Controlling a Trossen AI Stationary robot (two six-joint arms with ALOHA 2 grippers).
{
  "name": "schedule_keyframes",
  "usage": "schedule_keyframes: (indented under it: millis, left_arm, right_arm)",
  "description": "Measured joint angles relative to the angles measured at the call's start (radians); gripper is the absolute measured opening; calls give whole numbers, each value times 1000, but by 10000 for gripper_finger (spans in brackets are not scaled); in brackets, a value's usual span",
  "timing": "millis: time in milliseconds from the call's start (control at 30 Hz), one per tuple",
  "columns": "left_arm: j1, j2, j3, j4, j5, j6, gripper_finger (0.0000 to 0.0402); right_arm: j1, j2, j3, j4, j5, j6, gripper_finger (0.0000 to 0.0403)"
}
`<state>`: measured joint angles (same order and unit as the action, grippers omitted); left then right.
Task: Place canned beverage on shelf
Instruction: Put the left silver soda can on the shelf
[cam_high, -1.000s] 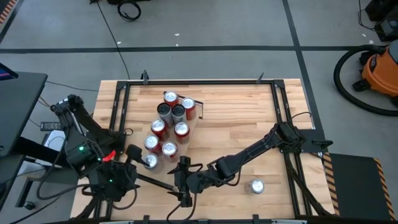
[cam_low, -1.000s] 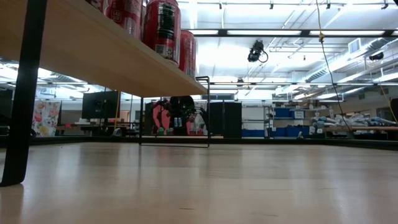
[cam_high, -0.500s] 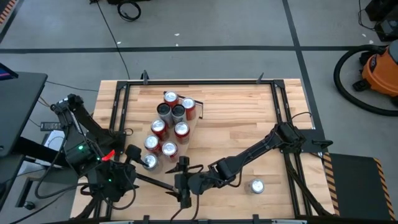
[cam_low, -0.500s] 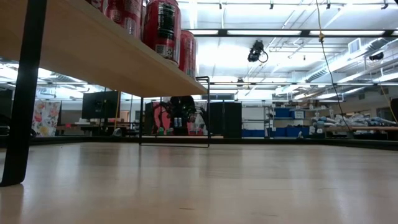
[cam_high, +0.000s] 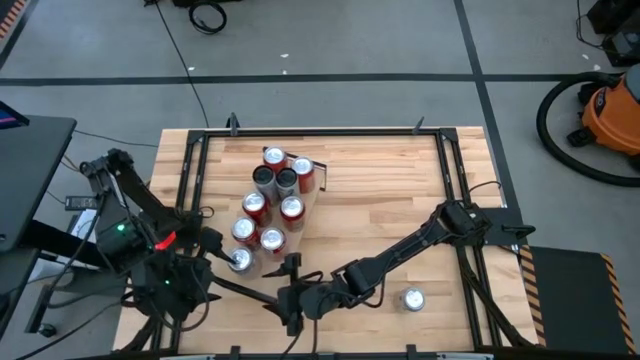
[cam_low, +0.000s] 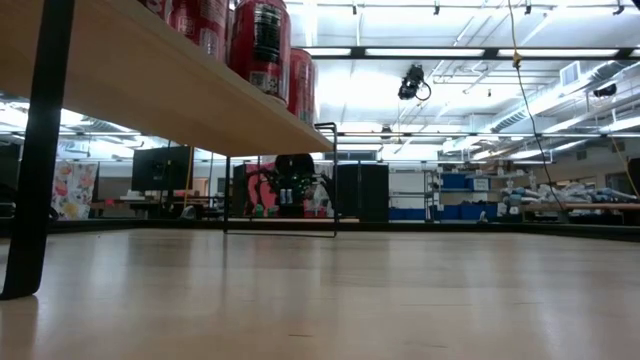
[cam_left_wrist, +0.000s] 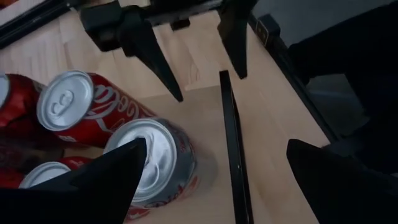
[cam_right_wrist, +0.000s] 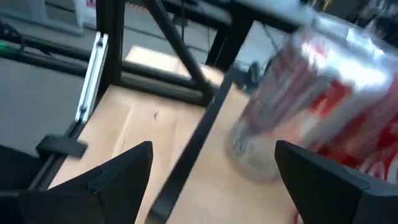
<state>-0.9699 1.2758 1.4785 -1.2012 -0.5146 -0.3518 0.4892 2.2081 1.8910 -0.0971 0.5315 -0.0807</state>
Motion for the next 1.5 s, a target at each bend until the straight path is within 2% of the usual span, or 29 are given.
schedule_keyframes:
  millis: [233,633,967,1500]
  left_arm:
    - [-6,-8,3,-2,-1,-13,400]
    - [-6,-7,3,0,13,-57,400]
    - [-6,-6,3,0,15,-58,400]
    - [-6,-6,3,-2,15,-83,400]
  right_arm:
    - [-3,7,41,27,11,-49,348]
    - [-61,8,40,61,-111,-47,348]
    - [-82,15,40,103,-157,-43,348]
    - [-65,15,40,79,-108,-32,348]
